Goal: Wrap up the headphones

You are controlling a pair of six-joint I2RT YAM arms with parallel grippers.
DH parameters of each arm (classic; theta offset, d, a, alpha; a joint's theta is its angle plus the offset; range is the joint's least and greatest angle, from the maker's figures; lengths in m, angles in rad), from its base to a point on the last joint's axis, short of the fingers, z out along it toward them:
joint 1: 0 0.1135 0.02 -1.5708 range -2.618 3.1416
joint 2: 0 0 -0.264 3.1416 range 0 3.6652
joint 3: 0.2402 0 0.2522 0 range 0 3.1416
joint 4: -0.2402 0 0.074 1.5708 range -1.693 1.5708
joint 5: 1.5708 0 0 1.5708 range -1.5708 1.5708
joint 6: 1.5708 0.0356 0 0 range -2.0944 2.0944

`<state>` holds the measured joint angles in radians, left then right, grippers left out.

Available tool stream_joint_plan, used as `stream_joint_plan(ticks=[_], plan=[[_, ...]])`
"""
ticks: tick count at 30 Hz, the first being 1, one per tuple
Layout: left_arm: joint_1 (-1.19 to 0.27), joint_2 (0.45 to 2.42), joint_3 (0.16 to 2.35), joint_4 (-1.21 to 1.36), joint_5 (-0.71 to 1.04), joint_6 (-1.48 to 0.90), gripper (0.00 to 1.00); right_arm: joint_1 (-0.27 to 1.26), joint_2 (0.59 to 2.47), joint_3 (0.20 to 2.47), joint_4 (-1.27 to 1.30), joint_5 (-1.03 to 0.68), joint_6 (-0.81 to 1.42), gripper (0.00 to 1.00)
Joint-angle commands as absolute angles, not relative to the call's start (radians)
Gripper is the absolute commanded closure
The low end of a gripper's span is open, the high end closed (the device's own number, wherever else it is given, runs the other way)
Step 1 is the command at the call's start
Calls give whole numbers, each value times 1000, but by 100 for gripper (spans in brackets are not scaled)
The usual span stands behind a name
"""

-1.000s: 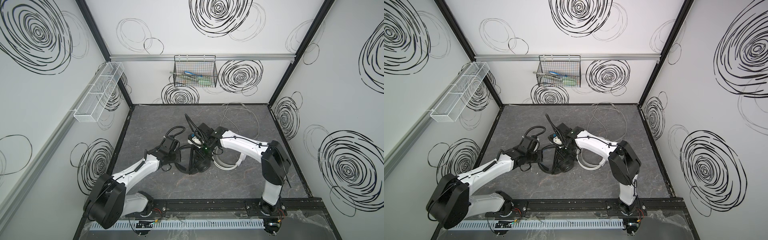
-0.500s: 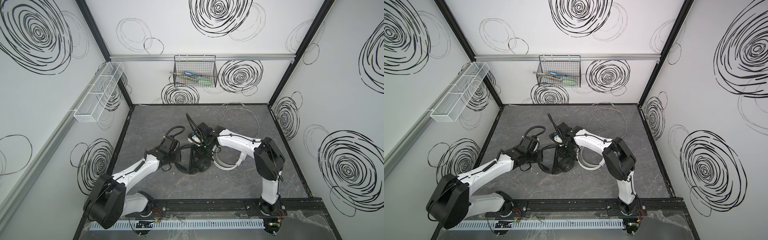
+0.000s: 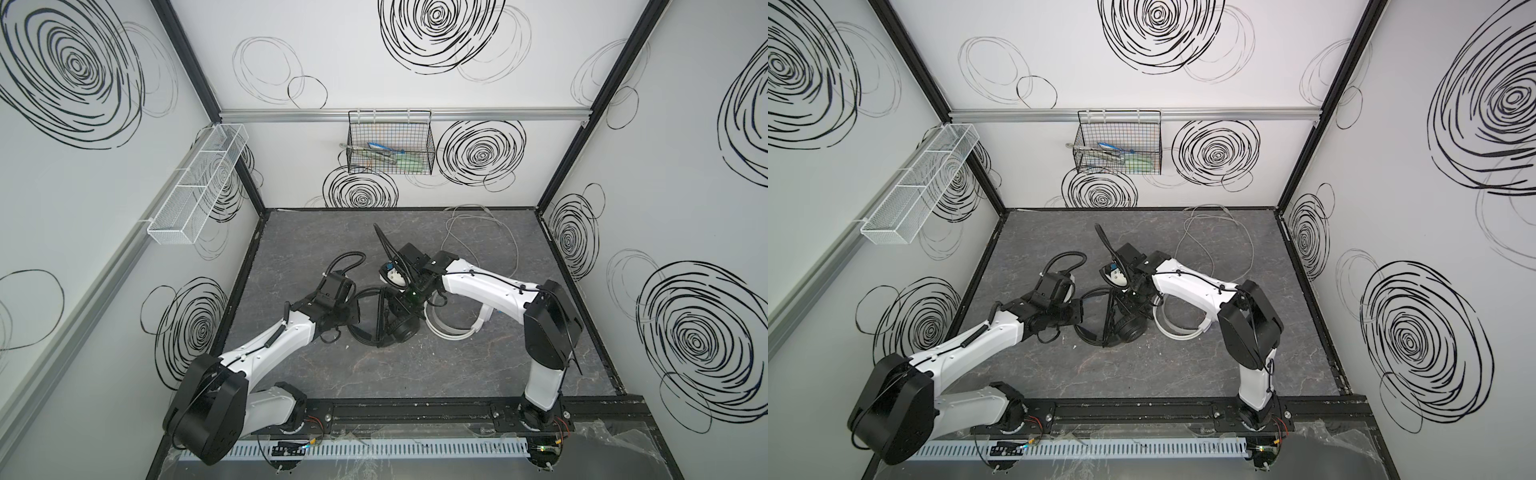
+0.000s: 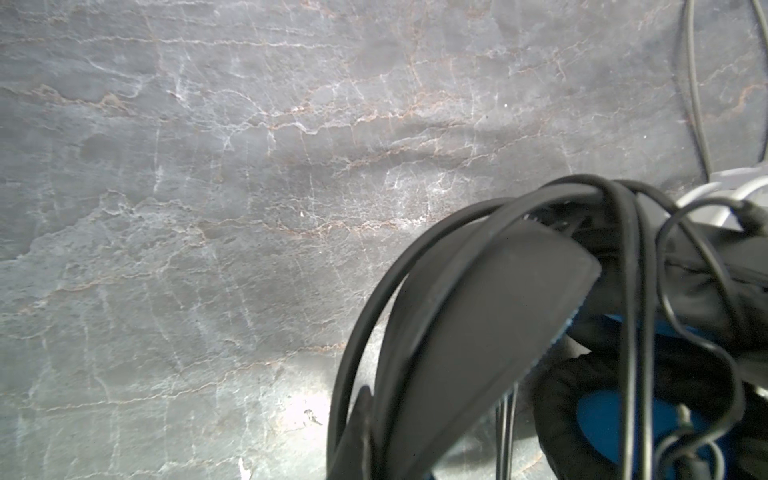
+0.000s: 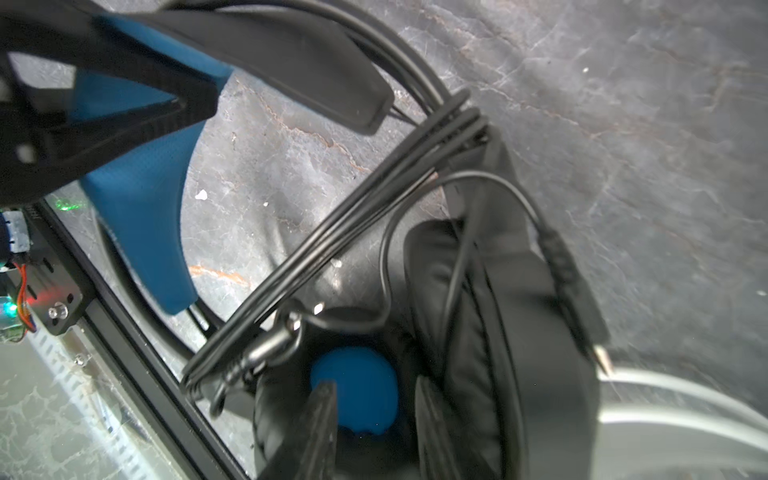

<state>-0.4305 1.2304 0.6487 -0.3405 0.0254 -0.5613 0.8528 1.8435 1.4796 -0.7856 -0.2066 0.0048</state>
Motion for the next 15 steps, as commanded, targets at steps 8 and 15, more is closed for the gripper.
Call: stream_joint_plan(ticks=[8, 15], plan=[[-421, 1187, 615, -259, 52, -601, 100, 901, 1862, 1596, -816, -226, 11, 66], [-420, 1184, 615, -259, 51, -602, 100, 898, 1913, 1591, -760, -295, 6, 68]])
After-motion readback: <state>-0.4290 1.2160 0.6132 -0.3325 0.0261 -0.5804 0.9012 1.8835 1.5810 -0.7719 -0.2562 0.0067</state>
